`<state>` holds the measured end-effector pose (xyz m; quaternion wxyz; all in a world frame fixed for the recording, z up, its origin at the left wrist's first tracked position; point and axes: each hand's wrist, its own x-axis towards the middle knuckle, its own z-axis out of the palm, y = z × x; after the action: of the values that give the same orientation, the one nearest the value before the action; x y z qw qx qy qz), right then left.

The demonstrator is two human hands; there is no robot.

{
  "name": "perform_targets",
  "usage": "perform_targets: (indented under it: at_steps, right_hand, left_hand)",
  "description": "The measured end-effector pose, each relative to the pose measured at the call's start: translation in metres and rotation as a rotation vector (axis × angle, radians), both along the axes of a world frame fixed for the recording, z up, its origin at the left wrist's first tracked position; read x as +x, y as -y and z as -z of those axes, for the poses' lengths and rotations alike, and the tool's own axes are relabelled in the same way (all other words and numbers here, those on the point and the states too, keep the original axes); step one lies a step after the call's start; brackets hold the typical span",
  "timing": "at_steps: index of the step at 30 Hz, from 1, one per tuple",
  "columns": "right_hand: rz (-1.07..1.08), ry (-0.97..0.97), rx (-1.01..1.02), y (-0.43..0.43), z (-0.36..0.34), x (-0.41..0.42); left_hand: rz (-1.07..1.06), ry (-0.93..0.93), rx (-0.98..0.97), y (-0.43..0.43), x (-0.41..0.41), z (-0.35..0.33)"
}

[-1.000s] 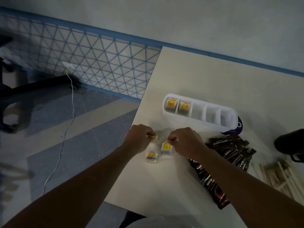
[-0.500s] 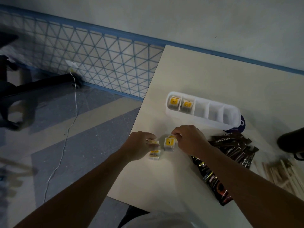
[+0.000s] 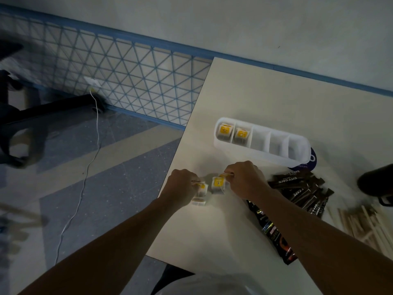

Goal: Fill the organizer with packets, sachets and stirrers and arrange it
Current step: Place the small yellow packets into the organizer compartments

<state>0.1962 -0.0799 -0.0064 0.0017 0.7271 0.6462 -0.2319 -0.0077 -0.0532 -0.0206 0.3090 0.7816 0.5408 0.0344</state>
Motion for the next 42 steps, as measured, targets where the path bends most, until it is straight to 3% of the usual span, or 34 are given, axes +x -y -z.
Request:
perform_targets:
  at_steps: [7, 22, 31, 42]
  right_hand:
    - [0.054, -0.059, 0.084, -0.004, -0.009, 0.016]
    - [0.169, -0.114, 0.347, -0.044, -0.048, 0.063]
    - [0.249, -0.09, 0.269, -0.07, -0.047, 0.068]
    - [0.143, 0.071, 0.094, -0.087, -0.022, 0.062]
  left_hand:
    - [-0.075, 0.076, 0.044, -0.014, 0.011, -0.015]
    - [-0.015, 0.201, 0.209, -0.099, 0.069, -0.07]
    - [0.014, 0.016, 0.152, -0.119, 0.102, -0.054]
    - [0.017, -0.198, 0.153, -0.123, 0.114, -0.029]
